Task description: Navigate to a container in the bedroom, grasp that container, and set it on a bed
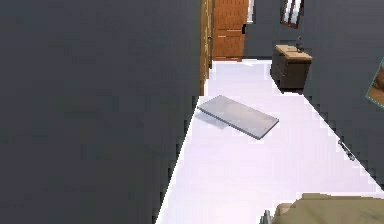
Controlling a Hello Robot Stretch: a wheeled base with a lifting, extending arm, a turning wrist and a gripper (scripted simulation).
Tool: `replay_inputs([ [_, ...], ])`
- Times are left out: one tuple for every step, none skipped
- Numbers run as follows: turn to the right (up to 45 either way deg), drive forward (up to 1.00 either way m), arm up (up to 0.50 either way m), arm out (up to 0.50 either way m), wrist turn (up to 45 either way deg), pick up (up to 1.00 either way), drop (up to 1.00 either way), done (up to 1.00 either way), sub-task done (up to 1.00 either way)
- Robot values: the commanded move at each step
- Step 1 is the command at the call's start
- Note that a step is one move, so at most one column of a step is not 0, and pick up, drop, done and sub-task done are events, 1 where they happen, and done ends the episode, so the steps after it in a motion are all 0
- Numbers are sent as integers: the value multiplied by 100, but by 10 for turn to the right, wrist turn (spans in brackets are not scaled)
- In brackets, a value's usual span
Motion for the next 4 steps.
replay_inputs([
  [0,0,0,0,0,0,100,0,0],
  [0,0,10,0,0,0,0,0,0],
  [0,0,0,-8,0,0,0,0,0],
  [0,0,0,0,0,0,0,100,0],
])
